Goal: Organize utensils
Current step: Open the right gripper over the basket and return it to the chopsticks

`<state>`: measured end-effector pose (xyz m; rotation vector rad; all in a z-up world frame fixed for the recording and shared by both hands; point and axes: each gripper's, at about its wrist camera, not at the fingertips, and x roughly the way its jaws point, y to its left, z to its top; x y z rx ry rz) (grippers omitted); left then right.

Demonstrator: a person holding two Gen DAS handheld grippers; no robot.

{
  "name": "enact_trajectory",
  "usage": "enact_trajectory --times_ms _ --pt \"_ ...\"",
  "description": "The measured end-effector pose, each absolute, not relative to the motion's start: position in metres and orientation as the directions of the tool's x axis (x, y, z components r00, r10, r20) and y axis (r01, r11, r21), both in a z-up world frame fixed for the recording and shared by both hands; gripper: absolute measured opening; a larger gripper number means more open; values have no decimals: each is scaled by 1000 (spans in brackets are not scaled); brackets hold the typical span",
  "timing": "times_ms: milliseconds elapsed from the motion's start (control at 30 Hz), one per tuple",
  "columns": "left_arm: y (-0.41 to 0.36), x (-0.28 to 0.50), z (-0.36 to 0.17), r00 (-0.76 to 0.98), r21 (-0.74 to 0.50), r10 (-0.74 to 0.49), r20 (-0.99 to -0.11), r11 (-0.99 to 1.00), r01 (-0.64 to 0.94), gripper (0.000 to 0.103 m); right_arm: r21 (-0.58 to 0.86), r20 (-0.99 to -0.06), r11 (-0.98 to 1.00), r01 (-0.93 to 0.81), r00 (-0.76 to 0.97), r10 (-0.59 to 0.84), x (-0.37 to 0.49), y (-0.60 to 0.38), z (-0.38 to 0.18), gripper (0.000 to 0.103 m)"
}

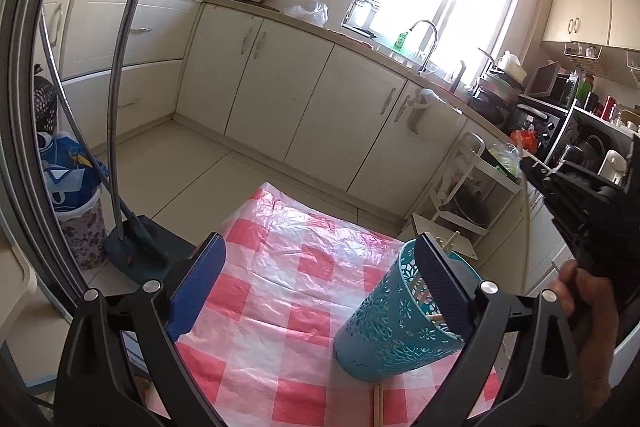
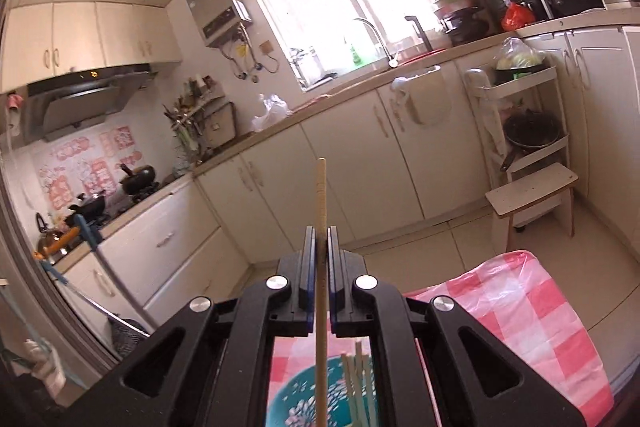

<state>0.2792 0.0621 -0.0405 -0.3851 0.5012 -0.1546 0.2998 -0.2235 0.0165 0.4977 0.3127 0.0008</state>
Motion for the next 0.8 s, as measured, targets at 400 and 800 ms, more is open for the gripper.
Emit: enact_trajectory --times_ms 400,800 --pt "58 279 -41 862 -386 -241 -446 920 58 92 396 -430 916 70 895 118 289 -208 -28 14" --pt "61 275 -44 869 -360 -200 -453 933 26 92 239 -588 970 37 801 115 151 -175 -76 58"
